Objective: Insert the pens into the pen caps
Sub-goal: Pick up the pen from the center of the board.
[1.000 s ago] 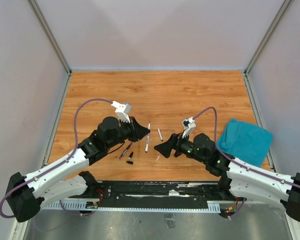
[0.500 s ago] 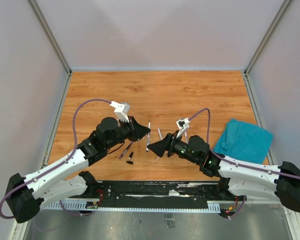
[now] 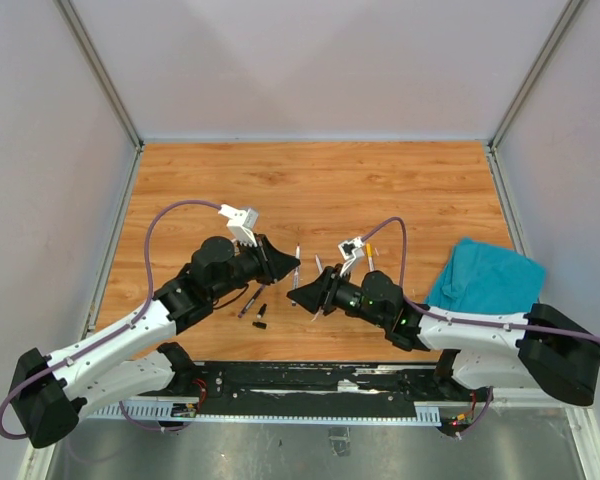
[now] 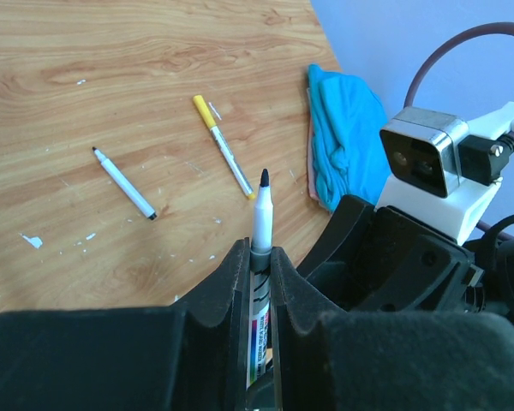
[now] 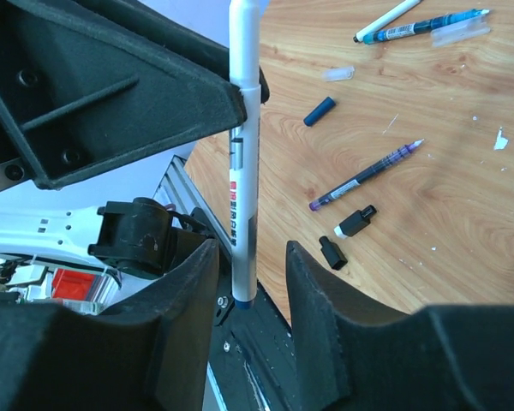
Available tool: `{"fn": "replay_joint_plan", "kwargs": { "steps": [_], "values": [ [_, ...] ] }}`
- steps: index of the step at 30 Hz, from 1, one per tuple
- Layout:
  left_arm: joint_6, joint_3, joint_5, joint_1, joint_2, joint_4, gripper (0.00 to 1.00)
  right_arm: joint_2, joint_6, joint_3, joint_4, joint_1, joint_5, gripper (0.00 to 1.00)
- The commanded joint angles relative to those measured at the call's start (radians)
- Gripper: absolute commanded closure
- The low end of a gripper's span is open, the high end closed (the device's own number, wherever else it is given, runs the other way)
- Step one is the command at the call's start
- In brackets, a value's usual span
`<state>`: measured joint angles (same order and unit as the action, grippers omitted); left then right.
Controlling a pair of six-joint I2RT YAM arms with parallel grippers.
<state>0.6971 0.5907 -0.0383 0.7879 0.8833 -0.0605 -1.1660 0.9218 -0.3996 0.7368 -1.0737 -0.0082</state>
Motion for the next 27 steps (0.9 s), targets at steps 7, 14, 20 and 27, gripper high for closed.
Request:
{"fn": "replay_joint_plan", "kwargs": {
  "steps": [7,14,20,27],
  "values": [
    [0.011,-0.031,0.005,0.005,-0.032,-0.044,0.89,-0.03,0.0,-0.048,0.087,-0.017,0.023,0.65],
    [0.016,-0.041,0.007,0.005,-0.048,-0.038,0.88,-0.049,0.0,-0.075,0.081,-0.017,0.059,0.67],
    [0.016,-0.041,0.006,0.005,-0.053,-0.033,0.88,-0.064,-0.008,-0.079,0.085,-0.015,0.08,0.7],
    [0.015,-0.04,0.013,0.005,-0.056,-0.019,0.88,-0.062,-0.031,-0.079,0.076,-0.015,0.117,0.85]
  ]
}}
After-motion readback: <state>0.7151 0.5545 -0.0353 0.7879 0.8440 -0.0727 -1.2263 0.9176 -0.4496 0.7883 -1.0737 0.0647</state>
